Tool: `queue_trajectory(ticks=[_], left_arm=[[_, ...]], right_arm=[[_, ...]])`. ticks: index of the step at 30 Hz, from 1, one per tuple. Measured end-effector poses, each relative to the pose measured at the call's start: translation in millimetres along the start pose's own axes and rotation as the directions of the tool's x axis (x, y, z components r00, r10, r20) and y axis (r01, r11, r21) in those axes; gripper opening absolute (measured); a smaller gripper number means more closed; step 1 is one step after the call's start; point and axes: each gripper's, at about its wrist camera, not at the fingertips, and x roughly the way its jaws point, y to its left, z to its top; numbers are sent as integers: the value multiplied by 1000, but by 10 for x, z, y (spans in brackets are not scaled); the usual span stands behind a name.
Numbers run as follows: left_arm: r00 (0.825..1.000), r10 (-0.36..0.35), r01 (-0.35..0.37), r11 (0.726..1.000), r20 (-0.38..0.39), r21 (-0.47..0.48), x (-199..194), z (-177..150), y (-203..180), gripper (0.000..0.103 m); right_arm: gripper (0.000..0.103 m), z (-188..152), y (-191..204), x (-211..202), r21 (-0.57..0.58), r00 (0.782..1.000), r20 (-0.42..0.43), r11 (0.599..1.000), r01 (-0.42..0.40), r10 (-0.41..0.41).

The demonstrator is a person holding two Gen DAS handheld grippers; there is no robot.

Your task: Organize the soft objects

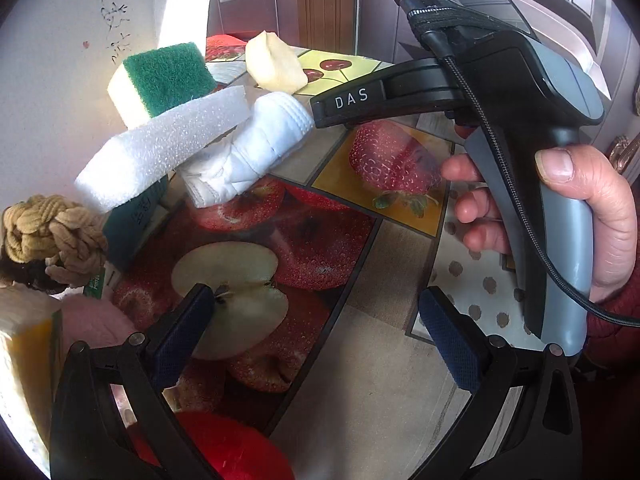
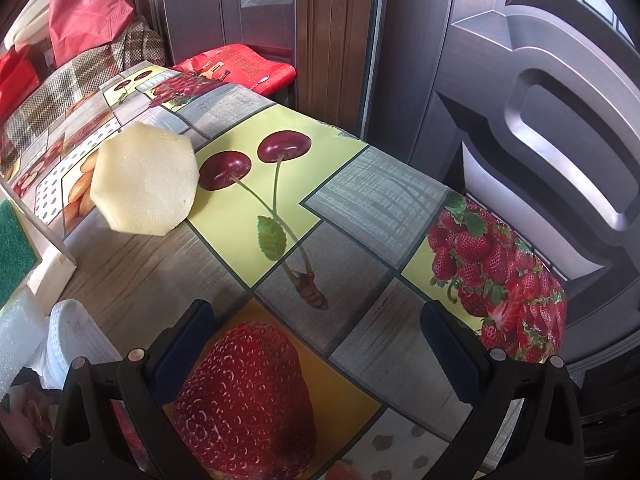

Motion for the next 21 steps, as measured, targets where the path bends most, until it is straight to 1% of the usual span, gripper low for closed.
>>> queue_trajectory(ticks=[21], left_arm=[[1000, -1, 1, 1000, 1, -1, 22, 13, -44, 102]], right_arm=[[103, -1, 7, -3, -1, 1000, 0, 1000, 1, -1]])
